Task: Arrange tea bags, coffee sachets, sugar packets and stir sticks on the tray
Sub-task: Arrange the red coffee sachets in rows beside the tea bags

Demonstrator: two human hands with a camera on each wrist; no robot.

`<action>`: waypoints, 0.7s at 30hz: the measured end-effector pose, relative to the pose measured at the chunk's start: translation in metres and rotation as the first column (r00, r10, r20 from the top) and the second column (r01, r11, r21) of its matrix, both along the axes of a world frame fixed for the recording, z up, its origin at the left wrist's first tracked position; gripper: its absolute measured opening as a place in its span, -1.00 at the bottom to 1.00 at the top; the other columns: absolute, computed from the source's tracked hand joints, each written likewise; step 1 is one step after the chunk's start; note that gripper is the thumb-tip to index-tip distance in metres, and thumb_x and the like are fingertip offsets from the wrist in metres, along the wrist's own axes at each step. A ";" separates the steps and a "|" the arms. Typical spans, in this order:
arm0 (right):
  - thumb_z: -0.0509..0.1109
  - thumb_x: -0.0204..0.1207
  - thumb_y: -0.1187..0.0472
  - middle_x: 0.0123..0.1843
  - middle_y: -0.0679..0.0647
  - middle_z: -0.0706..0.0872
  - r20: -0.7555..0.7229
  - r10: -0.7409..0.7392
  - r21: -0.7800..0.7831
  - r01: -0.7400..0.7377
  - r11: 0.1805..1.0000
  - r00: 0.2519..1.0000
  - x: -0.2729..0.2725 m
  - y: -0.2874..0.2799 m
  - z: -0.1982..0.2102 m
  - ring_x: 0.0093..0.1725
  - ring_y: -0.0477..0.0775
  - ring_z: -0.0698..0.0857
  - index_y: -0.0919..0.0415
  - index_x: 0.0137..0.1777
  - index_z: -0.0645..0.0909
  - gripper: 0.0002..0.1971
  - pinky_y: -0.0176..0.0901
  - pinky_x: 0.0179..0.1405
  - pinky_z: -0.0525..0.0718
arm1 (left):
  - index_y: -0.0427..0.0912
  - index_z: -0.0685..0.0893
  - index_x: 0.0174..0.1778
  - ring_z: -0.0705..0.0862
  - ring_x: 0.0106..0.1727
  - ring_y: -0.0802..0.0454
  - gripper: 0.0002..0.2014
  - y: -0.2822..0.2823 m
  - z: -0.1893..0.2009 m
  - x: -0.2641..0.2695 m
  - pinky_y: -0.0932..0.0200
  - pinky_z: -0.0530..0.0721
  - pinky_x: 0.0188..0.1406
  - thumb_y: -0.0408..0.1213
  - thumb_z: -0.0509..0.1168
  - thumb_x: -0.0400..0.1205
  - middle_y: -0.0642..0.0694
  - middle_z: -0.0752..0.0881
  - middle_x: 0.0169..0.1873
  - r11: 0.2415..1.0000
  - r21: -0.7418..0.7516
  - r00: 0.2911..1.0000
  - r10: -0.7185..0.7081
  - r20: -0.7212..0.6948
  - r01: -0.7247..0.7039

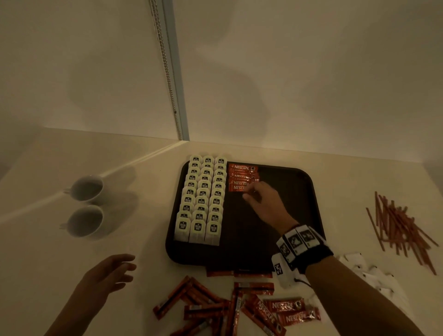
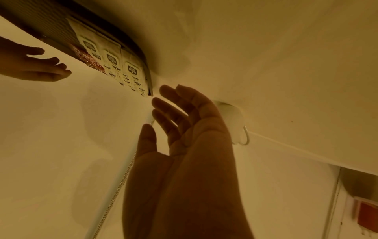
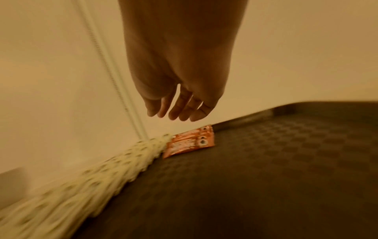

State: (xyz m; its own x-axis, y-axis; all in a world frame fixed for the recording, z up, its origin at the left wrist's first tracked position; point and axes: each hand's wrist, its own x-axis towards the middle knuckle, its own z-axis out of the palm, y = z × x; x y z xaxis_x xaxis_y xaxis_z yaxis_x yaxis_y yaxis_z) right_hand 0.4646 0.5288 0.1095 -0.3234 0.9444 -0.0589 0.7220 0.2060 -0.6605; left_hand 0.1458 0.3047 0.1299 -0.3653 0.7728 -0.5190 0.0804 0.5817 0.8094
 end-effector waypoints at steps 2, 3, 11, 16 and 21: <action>0.31 0.59 0.14 0.17 -0.09 0.58 0.073 0.185 -0.049 -0.182 0.982 0.980 0.000 -0.033 0.009 0.21 -0.16 0.49 0.06 0.19 0.59 -0.80 -0.29 0.28 0.42 | -0.29 0.70 0.06 0.70 -0.10 -0.30 -0.82 -0.009 0.000 0.000 0.01 0.60 -0.09 -0.48 0.19 0.68 -0.30 0.76 -0.09 1.000 0.007 1.000 -0.003 -0.004 0.003; 0.28 0.61 0.13 0.20 -0.09 0.59 0.110 0.261 -0.086 -0.252 0.964 0.959 0.001 -0.051 0.012 0.24 -0.17 0.48 0.04 0.21 0.59 -0.79 -0.28 0.31 0.40 | -0.30 0.70 0.05 0.69 -0.11 -0.29 -0.82 -0.013 0.001 0.001 0.01 0.60 -0.09 -0.48 0.19 0.68 -0.30 0.76 -0.10 1.000 0.011 1.000 -0.005 -0.001 0.005; 0.05 0.69 0.02 0.48 -0.07 0.47 0.350 0.603 -0.275 -0.537 0.798 0.717 -0.004 -0.164 0.000 0.48 -0.05 0.30 0.00 0.50 0.40 -0.59 -0.07 0.44 0.24 | -0.28 0.70 0.06 0.70 -0.08 -0.29 -0.81 -0.062 -0.008 0.001 0.00 0.59 -0.06 -0.45 0.17 0.70 -0.31 0.76 -0.07 1.000 -0.004 1.000 0.002 0.031 -0.001; -0.08 0.67 -0.20 0.66 0.00 0.17 0.486 0.531 -0.296 -0.441 0.847 0.694 -0.014 -0.187 -0.012 0.62 0.05 0.11 0.06 0.64 0.09 -0.39 0.04 0.60 0.04 | -0.21 0.71 0.03 0.72 -0.04 -0.30 -0.81 -0.086 -0.010 -0.006 -0.07 0.60 0.00 -0.43 0.18 0.70 -0.26 0.78 -0.07 1.000 0.000 1.000 0.007 0.014 -0.007; -0.02 0.64 -0.23 0.65 -0.01 0.19 0.425 0.500 -0.276 -0.418 0.866 0.755 -0.011 -0.206 -0.015 0.63 0.05 0.13 0.02 0.62 0.19 -0.40 0.04 0.59 0.06 | -0.20 0.71 0.07 0.72 -0.01 -0.28 -0.81 -0.099 -0.008 -0.010 -0.05 0.62 -0.01 -0.39 0.17 0.71 -0.24 0.78 -0.06 1.000 0.011 1.000 0.004 0.017 -0.004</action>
